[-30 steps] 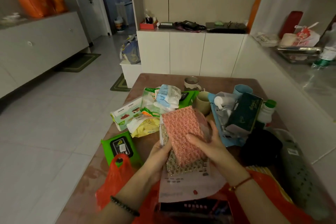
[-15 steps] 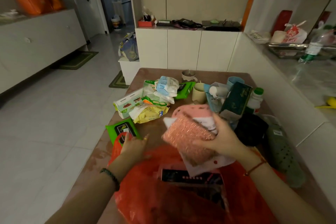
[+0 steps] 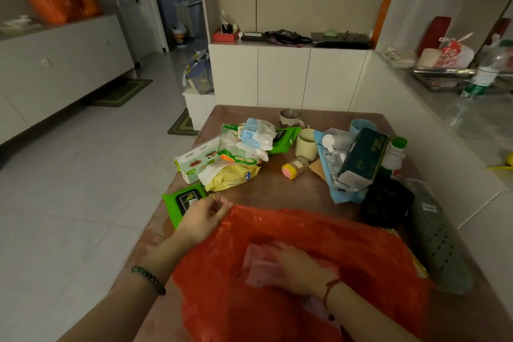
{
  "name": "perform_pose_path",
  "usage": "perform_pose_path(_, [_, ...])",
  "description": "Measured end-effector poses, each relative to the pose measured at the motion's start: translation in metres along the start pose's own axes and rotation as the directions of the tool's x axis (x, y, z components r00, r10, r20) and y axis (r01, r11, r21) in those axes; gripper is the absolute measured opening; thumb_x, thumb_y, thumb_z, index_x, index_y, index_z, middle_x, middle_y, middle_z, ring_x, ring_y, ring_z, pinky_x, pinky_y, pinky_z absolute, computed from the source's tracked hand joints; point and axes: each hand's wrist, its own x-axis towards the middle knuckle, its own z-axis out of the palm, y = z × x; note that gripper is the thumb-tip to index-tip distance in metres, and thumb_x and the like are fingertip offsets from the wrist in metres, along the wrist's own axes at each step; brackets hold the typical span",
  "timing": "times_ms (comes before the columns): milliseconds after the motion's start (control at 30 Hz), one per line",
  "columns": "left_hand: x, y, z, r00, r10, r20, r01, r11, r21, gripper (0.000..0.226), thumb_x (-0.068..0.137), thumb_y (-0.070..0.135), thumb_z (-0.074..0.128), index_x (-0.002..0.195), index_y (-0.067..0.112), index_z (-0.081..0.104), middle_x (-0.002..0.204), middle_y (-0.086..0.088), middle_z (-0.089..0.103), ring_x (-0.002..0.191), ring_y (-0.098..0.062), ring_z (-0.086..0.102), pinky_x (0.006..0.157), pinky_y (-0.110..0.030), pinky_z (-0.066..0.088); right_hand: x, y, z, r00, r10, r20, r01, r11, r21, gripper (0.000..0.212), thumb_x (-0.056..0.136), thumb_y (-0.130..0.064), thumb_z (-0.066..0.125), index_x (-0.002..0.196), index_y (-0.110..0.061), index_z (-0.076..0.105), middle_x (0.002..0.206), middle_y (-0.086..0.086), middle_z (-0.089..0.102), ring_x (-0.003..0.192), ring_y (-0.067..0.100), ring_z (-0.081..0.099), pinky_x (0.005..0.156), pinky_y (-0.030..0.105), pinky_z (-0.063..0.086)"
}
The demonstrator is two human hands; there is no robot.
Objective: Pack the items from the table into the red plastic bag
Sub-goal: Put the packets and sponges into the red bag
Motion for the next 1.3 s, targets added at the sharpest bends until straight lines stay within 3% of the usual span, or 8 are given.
perform_pose_path(200, [0.004,0.009,0.002,0.990,0.082,0.115,-0.134,0.804,0.580,0.082,0.069,0.083,0.017,0.099,0.020,0.059,0.085,0.003,0.067,0.092,-0.018,0.063,0.103,-0.037,0.037,-0.044,0.059,-0.070,0.623,0.305,-0.720,0.039,0.908,0.418,0.023,0.086,-0.011,0.060,0.108,-0.015,0.067,0.089,-0.007,0.064,0.073,-0.004,0.060,0.067,0.002,0.044])
perform_pose_path(300, [0.011,0.029,0.012,0.965,0.093,0.245,-0.228,0.759,0.610,0.113,0.053,0.093,0.002,0.132,0.025,0.044,0.120,0.002,0.063,0.120,-0.018,0.052,0.113,-0.039,0.026,-0.054,0.105,-0.083,0.705,0.456,-0.544,-0.247,0.876,0.414,0.035,0.087,-0.024,0.061,0.122,-0.019,0.057,0.110,-0.007,0.056,0.102,0.008,0.055,0.087,0.016,0.044])
perform_pose_path(467, [0.019,0.038,0.036,0.894,0.058,0.445,-0.364,0.671,0.645,0.049,0.091,0.048,0.044,0.135,0.028,0.041,0.136,0.005,0.053,0.129,-0.013,0.044,0.115,-0.035,0.016,-0.070,0.126,-0.024,0.885,0.456,-0.091,-0.437,0.883,0.170,0.041,0.093,-0.047,0.040,0.068,-0.020,0.058,0.067,-0.003,0.053,0.067,0.009,0.055,0.058,0.021,0.032])
perform_pose_path(633, [0.019,0.031,0.044,0.899,0.050,0.434,-0.352,0.671,0.652,0.037,0.095,0.042,0.039,0.121,0.020,0.053,0.123,0.002,0.060,0.116,-0.015,0.053,0.104,-0.024,0.031,-0.077,0.157,-0.025,0.564,0.664,-0.490,-0.465,0.746,0.476,0.021,0.091,-0.015,0.054,0.102,-0.003,0.067,0.098,0.016,0.066,0.089,0.025,0.062,0.075,0.031,0.046])
perform_pose_path(867, [0.018,0.027,0.045,0.924,0.117,0.364,-0.311,0.783,0.539,0.030,0.094,0.040,0.044,0.102,0.016,0.059,0.103,-0.002,0.067,0.096,-0.018,0.061,0.082,-0.028,0.043,-0.072,0.192,-0.026,0.520,0.848,-0.105,-0.752,0.513,0.415,0.069,0.073,-0.041,0.073,0.124,-0.003,0.044,0.122,0.017,0.054,0.107,0.028,0.056,0.088,0.034,0.049])
perform_pose_path(1100, [0.012,0.020,0.041,0.944,0.095,0.316,-0.241,0.853,0.462,0.030,0.093,0.041,0.046,0.103,0.016,0.061,0.101,-0.002,0.068,0.091,-0.017,0.063,0.078,-0.031,0.051,-0.113,0.154,-0.076,0.616,0.675,-0.405,-0.385,0.707,0.593,0.028,0.075,-0.015,0.074,0.099,-0.015,0.060,0.096,0.005,0.062,0.089,0.024,0.059,0.073,0.036,0.048])
perform_pose_path(1233, [0.010,0.019,0.038,0.954,0.102,0.283,-0.223,0.872,0.437,0.036,0.091,0.046,0.045,0.107,0.017,0.060,0.103,-0.002,0.068,0.092,-0.018,0.064,0.079,-0.036,0.053,-0.140,0.070,-0.120,0.490,0.429,-0.759,0.126,0.826,0.549,0.033,0.076,-0.008,0.069,0.094,-0.031,0.056,0.088,-0.019,0.059,0.079,0.002,0.062,0.065,0.017,0.052])
perform_pose_path(1300, [0.009,0.023,0.038,0.962,0.102,0.254,-0.206,0.880,0.428,0.036,0.092,0.045,0.045,0.107,0.015,0.060,0.102,-0.003,0.068,0.092,-0.019,0.064,0.077,-0.035,0.053,-0.138,0.030,-0.124,0.644,0.288,-0.708,0.280,0.773,0.569,0.038,0.075,-0.007,0.069,0.092,-0.039,0.056,0.083,-0.017,0.065,0.079,-0.009,0.063,0.060,0.010,0.052])
